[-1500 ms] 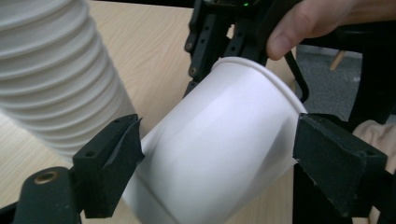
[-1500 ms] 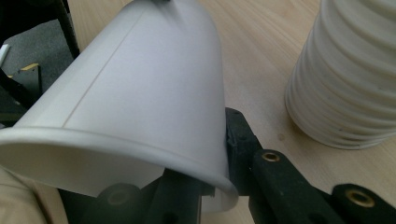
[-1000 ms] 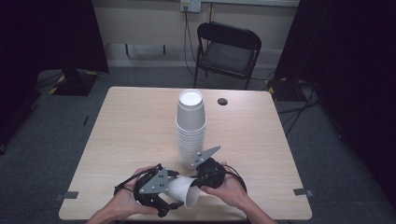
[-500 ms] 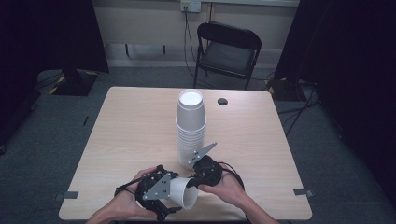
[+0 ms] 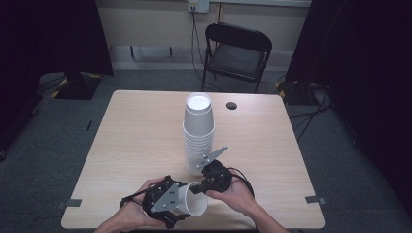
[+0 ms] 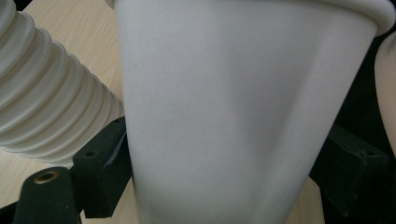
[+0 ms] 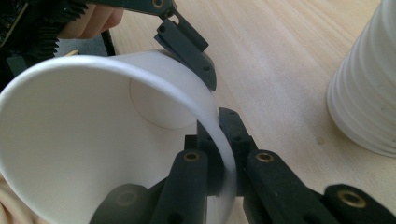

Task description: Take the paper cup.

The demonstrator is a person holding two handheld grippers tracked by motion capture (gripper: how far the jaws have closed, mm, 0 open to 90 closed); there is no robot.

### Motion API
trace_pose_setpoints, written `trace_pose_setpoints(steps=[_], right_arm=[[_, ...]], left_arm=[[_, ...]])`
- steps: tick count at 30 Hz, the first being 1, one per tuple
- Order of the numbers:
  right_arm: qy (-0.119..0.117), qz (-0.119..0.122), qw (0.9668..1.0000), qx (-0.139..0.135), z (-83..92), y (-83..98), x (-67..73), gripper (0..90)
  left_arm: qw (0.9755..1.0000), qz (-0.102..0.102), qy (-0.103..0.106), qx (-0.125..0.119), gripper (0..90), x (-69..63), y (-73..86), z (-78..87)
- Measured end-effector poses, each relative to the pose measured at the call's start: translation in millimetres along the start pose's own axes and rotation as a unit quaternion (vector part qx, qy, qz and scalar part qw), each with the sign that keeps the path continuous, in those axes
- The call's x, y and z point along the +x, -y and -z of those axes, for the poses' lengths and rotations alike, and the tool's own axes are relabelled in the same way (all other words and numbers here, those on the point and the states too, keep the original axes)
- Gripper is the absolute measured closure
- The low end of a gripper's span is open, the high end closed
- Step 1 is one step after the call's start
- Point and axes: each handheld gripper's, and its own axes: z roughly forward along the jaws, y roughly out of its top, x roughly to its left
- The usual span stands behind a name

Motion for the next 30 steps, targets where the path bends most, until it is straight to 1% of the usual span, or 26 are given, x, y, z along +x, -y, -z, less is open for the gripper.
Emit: trace_pose_setpoints(steps=[4,5,6,7,8,9,12,15,16,17,18,19,20,22,24,25,27,29,30], right_arm=[[0.002,-0.006,1.0000,0.000,-0.2,-0.6,0.2,88.5],[0.001,-0.006,1.0000,0.000,-0.5,-0.6,0.0,88.5],[0.002,-0.006,1.0000,0.001,-0.8,-0.7,0.0,88.5],[0.003,-0.007,1.0000,0.000,-0.9,-0.7,-0.1,88.5],[0.006,-0.008,1.0000,-0.002,-1.0,-0.7,-0.4,88.4],[0.007,-0.007,0.9999,-0.003,-0.5,-0.6,-0.4,88.4],[0.008,-0.007,0.9997,-0.020,1.7,-1.1,-1.2,87.8],[0.010,-0.009,0.9994,-0.033,4.3,-1.6,-1.0,86.9],[0.012,-0.009,0.9991,-0.040,5.1,-1.6,-1.1,84.5],[0.012,-0.010,0.9989,-0.045,6.7,-1.6,-1.7,84.1],[0.012,-0.010,0.9987,-0.048,8.0,-1.5,-2.2,83.9],[0.014,-0.011,0.9985,-0.053,9.0,-1.4,-2.4,84.7],[0.011,-0.013,0.9984,-0.054,10.0,-1.3,-3.0,85.1],[0.008,-0.018,0.9983,-0.055,10.0,-1.5,-3.6,86.0],[0.002,-0.026,0.9982,-0.055,9.6,-2.2,-4.5,86.8],[0.001,-0.027,0.9981,-0.055,9.3,-2.7,-4.4,86.9],[0.001,-0.029,0.9984,-0.049,7.7,-4.2,-3.5,87.0],[0.001,-0.031,0.9986,-0.042,5.6,-6.1,-3.0,87.0],[0.003,-0.031,0.9988,-0.039,5.1,-7.1,-2.8,87.0]], left_arm=[[0.9999,0.000,-0.010,0.003,15.0,-2.7,-0.4,-1.9],[0.9999,-0.002,-0.012,0.004,15.1,-2.5,-0.3,-2.2],[0.9999,0.001,-0.014,0.001,15.3,-2.3,0.1,-2.6],[0.9999,-0.001,-0.014,0.001,15.6,-1.6,0.4,-2.8],[0.9999,-0.001,-0.014,-0.001,16.1,-0.8,0.7,-2.6],[0.9999,0.004,-0.013,-0.001,16.3,0.0,0.7,-1.9],[0.9998,0.009,-0.016,-0.009,16.9,2.6,0.8,-0.5],[0.9993,0.031,-0.015,-0.016,17.9,5.9,2.2,1.3],[0.9990,0.038,-0.017,-0.019,18.0,6.9,3.3,2.1],[0.9987,0.043,-0.014,-0.024,18.0,7.6,4.4,2.6],[0.9985,0.049,-0.011,-0.023,18.1,8.5,5.1,3.4],[0.9982,0.052,-0.012,-0.027,18.1,9.0,5.8,3.3],[0.9981,0.053,-0.010,-0.029,18.0,9.2,5.9,3.3],[0.9985,0.047,-0.016,-0.024,17.7,8.7,5.4,2.6],[0.9986,0.044,-0.020,-0.023,16.7,7.7,5.2,1.7],[0.9984,0.046,-0.020,-0.025,16.0,7.0,4.9,1.3],[0.9986,0.038,-0.021,-0.029,14.6,6.6,3.6,2.1],[0.9988,0.032,-0.029,-0.024,14.1,4.7,1.6,1.8],[0.9986,0.032,-0.033,-0.026,13.8,4.4,1.3,2.2]])
